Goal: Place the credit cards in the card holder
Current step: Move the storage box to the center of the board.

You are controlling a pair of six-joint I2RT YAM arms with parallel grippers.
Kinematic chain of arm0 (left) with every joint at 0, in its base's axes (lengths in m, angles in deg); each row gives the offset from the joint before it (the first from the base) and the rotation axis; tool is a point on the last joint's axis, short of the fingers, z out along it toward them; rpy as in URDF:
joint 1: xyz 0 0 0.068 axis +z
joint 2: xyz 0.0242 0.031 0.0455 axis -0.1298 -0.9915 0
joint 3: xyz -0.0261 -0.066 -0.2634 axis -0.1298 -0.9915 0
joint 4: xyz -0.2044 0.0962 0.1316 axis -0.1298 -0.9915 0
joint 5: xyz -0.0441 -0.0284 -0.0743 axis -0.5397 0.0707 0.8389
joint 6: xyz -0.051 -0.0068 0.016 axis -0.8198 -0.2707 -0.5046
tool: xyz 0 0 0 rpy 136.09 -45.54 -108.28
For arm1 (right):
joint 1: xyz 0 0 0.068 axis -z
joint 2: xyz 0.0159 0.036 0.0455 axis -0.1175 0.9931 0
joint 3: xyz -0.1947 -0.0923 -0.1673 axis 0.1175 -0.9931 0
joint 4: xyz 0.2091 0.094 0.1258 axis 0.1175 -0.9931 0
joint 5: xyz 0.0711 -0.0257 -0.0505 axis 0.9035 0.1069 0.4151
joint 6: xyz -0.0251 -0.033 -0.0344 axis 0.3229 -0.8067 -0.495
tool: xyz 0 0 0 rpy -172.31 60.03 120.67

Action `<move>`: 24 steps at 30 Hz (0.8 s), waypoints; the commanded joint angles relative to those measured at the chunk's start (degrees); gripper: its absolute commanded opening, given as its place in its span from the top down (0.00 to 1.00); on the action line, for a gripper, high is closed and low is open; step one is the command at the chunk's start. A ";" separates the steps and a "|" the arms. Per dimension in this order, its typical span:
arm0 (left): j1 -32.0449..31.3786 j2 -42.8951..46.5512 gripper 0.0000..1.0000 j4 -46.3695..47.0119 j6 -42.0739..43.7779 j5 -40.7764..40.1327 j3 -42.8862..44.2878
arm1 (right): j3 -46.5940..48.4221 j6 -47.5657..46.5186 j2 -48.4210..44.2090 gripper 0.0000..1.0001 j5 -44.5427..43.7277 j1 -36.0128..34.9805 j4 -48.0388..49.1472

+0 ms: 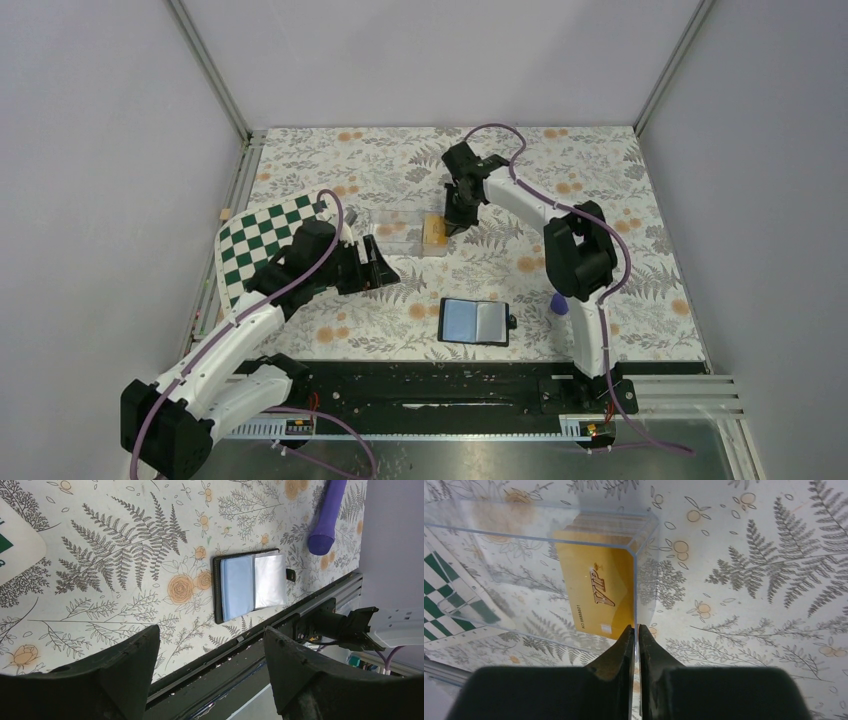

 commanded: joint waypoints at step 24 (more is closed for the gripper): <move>-2.70 -14.18 0.29 2.61 -2.02 3.52 11.52 | -14.82 -7.49 -19.23 0.61 0.21 2.49 -7.60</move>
